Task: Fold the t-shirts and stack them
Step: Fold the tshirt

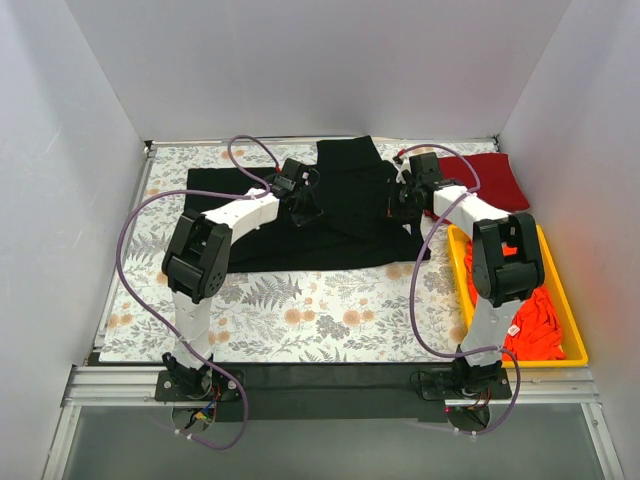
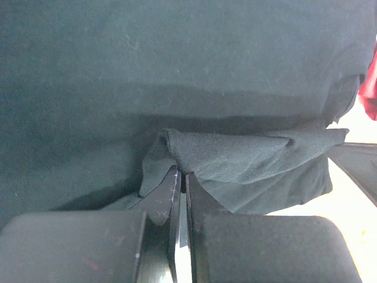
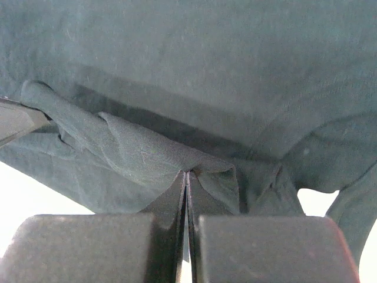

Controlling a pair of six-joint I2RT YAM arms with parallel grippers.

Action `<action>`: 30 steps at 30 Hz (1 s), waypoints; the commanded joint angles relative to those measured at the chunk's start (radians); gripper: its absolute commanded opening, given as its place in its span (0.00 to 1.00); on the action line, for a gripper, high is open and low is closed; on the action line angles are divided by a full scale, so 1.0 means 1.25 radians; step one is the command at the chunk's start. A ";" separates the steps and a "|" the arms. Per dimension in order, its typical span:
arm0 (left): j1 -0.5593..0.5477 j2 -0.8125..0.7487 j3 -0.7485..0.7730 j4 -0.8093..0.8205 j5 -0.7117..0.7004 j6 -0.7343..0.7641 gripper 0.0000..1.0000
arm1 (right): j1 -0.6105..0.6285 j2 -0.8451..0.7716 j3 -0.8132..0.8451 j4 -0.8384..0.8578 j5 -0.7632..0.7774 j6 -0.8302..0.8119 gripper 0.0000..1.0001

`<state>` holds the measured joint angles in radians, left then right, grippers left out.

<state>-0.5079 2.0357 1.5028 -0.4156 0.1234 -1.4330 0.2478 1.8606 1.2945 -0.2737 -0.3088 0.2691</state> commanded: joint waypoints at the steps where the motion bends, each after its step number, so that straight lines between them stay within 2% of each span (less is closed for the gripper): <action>1: 0.010 0.000 0.020 0.035 -0.012 -0.006 0.00 | -0.004 0.021 0.061 0.003 0.005 -0.020 0.04; 13: 0.041 0.016 0.024 0.080 -0.043 -0.011 0.00 | -0.004 0.107 0.160 0.004 -0.009 -0.028 0.06; 27: 0.059 0.060 0.059 0.108 -0.064 0.038 0.00 | -0.004 0.167 0.239 0.003 -0.024 -0.040 0.06; 30: 0.062 0.054 0.050 0.118 -0.073 0.038 0.00 | -0.004 0.182 0.254 0.004 -0.032 -0.040 0.10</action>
<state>-0.4446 2.1235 1.5444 -0.2989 0.0746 -1.4048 0.2478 2.0769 1.5585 -0.2859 -0.3244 0.2321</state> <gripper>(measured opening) 0.030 0.091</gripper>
